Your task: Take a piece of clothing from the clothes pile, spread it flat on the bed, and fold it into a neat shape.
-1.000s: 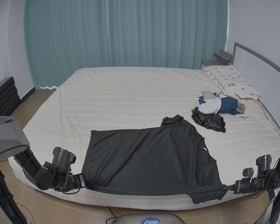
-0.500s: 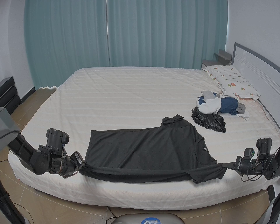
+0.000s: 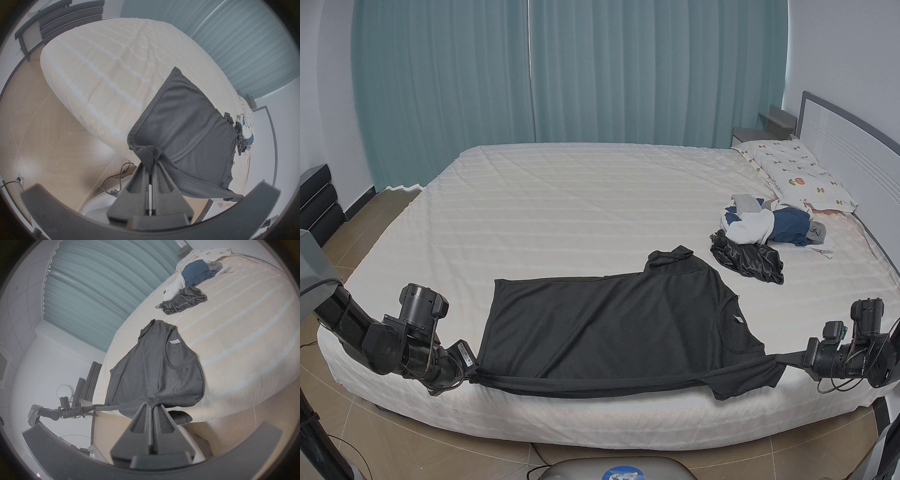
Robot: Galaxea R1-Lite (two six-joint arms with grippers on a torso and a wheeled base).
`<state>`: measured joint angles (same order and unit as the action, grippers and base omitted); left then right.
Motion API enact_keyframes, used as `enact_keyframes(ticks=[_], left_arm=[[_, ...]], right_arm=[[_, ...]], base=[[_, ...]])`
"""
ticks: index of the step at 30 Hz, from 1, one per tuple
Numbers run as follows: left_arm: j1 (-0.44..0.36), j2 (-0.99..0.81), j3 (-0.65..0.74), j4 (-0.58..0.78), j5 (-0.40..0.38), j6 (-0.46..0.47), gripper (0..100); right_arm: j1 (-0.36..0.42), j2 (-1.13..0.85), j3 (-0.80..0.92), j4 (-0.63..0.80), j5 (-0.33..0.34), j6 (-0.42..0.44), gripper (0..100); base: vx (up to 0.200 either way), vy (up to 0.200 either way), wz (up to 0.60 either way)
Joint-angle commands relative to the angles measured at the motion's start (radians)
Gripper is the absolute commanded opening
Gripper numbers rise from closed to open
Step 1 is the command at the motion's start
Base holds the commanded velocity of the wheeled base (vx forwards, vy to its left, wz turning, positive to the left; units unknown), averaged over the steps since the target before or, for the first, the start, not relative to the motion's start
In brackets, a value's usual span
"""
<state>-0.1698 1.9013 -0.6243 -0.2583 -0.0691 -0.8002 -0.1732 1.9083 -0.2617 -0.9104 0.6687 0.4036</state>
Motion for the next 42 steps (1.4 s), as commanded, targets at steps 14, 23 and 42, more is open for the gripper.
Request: enact_keyframes(ticks=[14,23,42], left_arm=[[0.006,0.122,-0.16,0.007,0.0,-0.016,0],[0.006,0.229,-0.255,0.007,0.002,-0.043,0],[0.023,0.311,-0.356,0.01,0.006,-0.063,0]], right_arm=[[0.017,0.136,-0.136,0.001,-0.017,0.007,0],[0.044,0.253,-0.26,0.01,-0.047,0.007,0],[0.095,0.359,-0.381,0.001,-0.136,0.024,0]], base=[[0.0,0.0,0.0],[0.0,0.0,0.0],[0.0,0.0,0.0]])
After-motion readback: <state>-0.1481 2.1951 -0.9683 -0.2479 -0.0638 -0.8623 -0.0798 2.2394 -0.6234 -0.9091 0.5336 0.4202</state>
